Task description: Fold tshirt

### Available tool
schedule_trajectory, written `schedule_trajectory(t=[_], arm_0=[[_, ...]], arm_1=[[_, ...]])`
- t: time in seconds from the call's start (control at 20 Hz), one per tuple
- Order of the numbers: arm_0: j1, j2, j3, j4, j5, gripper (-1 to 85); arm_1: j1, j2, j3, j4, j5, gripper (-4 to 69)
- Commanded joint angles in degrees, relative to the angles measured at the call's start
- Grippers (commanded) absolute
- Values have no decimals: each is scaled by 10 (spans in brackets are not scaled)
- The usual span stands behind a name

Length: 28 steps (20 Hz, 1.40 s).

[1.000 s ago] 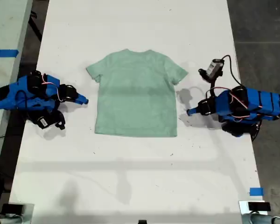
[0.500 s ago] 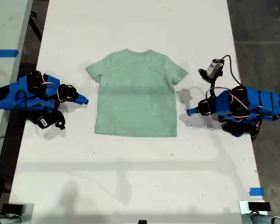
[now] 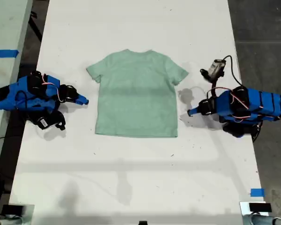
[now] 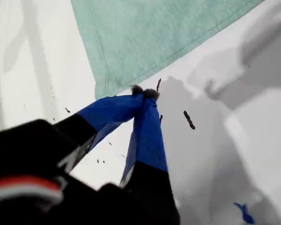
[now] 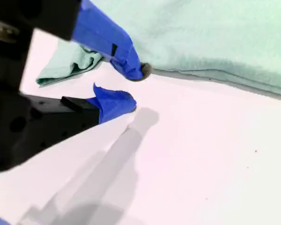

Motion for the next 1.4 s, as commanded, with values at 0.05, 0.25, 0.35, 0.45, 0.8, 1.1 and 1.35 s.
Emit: schedule_trajectory(t=[0.05, 0.25, 0.35, 0.45, 0.8, 1.1, 1.35], arm_0=[[-12, -4, 1, 40, -10, 58], [-45, -4, 0, 30, -18, 1], [-62, -4, -2, -18, -40, 0], [-27, -4, -3, -51, -40, 1], [-43, -10, -25, -58, -95, 1], [-53, -215, -174, -84, -90, 0], [-92, -477, -411, -69, -19, 0]], arm_1=[[11, 3, -8, 3, 267, -1], [20, 3, -8, 2, 430, 7], [21, 3, -8, 2, 433, 6], [46, 3, -10, 2, 446, -12], [39, 3, -55, 19, 403, -10], [91, -130, -212, 61, 308, -10], [168, -406, -431, 80, 177, -10]])
